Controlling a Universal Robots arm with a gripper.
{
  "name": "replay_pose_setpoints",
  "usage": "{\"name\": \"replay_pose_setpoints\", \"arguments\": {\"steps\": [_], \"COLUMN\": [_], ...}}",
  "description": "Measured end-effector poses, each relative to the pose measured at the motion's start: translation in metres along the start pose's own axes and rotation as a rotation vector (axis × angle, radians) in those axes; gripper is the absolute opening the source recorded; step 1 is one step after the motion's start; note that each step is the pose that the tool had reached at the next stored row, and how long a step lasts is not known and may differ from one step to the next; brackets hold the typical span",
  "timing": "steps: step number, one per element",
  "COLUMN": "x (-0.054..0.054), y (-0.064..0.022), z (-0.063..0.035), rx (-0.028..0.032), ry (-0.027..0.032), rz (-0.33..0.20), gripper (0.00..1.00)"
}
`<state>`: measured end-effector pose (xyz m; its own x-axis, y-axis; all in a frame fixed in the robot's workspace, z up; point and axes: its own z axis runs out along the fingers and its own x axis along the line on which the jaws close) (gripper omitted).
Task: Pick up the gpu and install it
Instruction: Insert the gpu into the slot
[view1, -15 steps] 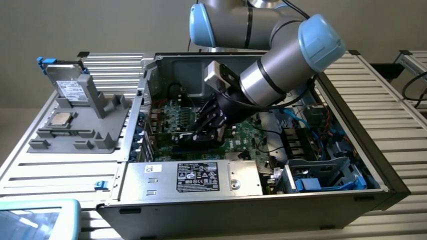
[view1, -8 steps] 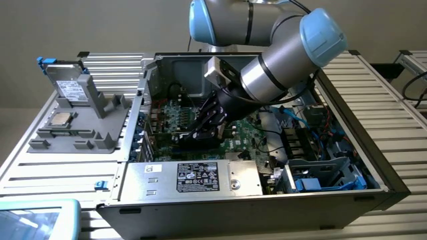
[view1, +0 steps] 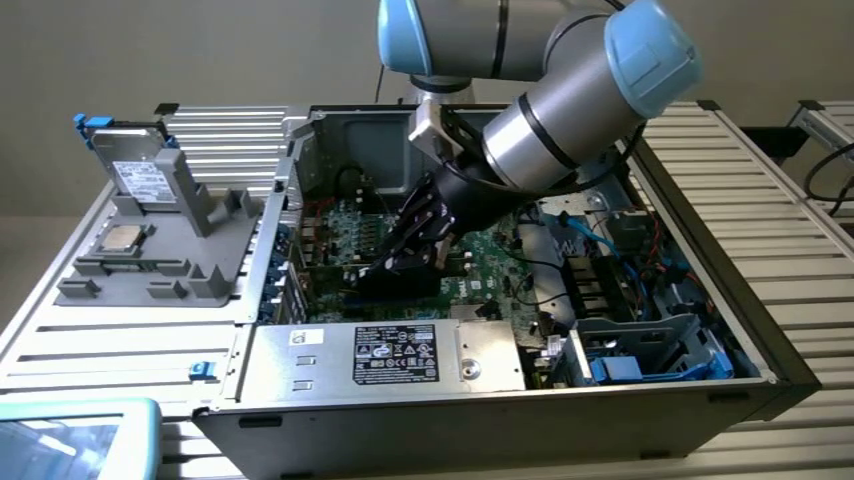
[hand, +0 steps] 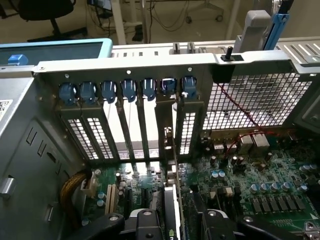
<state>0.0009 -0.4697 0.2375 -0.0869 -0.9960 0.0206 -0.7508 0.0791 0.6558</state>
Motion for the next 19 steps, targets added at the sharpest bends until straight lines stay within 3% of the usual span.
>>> {"name": "replay_pose_setpoints", "arguments": {"steps": [7,11,16,18,19], "x": [0.000,-0.001,-0.003,-0.003,-0.003], "y": [0.0170,0.0206,0.0198,0.0196,0.0196], "z": [-0.0195,-0.0238,-0.0246,-0.0247,-0.0248], "rx": [-0.0017,-0.0001,0.0238,0.0424,0.0552], "ry": [0.0059,0.0117,0.0237,0.0308,0.0328], "rz": [0.005,0.009,0.015,0.020,0.021], "gripper": [0.36,0.36,0.36,0.36,0.36]}}
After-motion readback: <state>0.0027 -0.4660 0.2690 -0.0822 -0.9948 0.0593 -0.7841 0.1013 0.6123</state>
